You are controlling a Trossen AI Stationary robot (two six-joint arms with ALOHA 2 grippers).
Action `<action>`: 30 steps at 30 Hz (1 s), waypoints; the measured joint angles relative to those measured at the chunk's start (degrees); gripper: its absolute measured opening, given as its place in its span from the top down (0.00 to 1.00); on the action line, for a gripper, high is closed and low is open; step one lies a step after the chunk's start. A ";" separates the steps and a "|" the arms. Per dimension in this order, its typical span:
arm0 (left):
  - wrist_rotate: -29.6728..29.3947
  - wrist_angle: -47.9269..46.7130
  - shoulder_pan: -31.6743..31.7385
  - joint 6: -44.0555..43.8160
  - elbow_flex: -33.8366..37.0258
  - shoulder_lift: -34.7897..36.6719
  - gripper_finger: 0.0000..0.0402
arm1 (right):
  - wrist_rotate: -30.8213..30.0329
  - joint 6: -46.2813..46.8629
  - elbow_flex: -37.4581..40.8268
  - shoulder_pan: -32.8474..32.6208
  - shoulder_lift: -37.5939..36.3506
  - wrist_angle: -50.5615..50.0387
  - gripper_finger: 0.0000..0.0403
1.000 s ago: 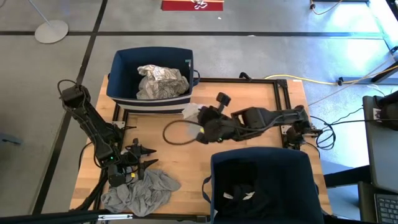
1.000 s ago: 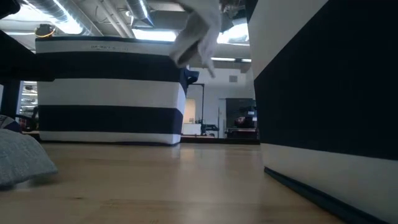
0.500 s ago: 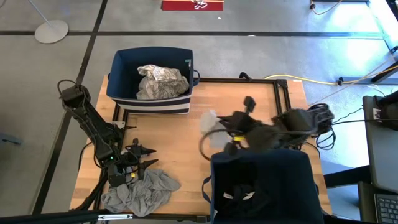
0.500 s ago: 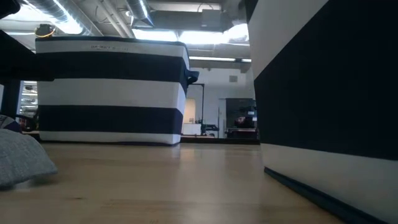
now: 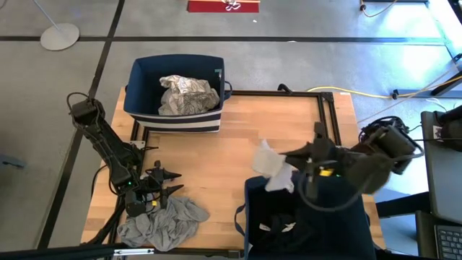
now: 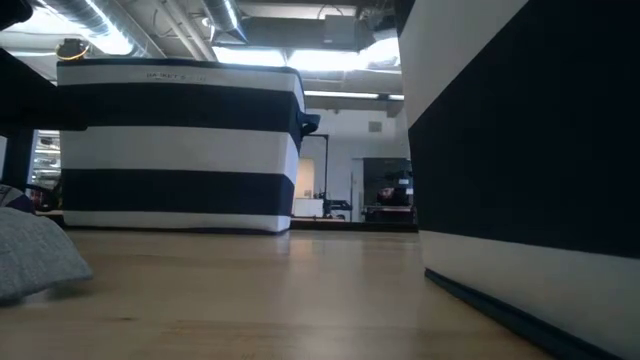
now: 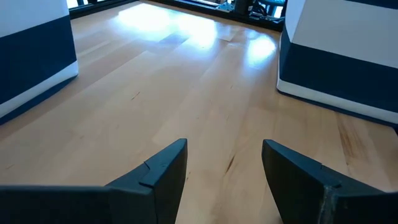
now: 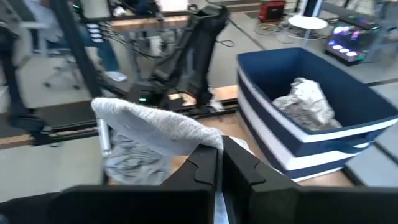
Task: Sort clothes
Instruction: Put the gray boxer into the bottom blue laundry organizer
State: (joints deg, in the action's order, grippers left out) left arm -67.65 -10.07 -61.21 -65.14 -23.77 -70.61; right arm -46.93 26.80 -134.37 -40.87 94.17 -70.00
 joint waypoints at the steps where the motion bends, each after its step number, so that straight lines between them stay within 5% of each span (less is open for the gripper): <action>1: 0.01 0.00 0.00 0.01 0.00 -0.01 0.51 | 0.17 0.85 0.00 -0.98 -0.09 0.03 0.96; 14: -0.08 -0.07 0.01 0.20 0.00 -0.04 0.51 | 1.15 20.65 2.04 -9.65 0.59 -3.38 0.96; 21: -0.08 -0.07 0.00 0.20 0.00 -0.04 0.51 | 2.65 37.23 13.46 -10.26 0.66 -9.59 0.96; 30: -0.10 -0.07 0.00 0.20 0.00 -0.04 0.51 | 6.48 44.96 30.06 -9.24 0.66 -9.01 0.96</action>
State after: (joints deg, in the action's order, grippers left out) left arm -67.75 -10.13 -61.21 -64.95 -23.77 -70.65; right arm -40.45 71.76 -104.31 -50.12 94.83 -79.00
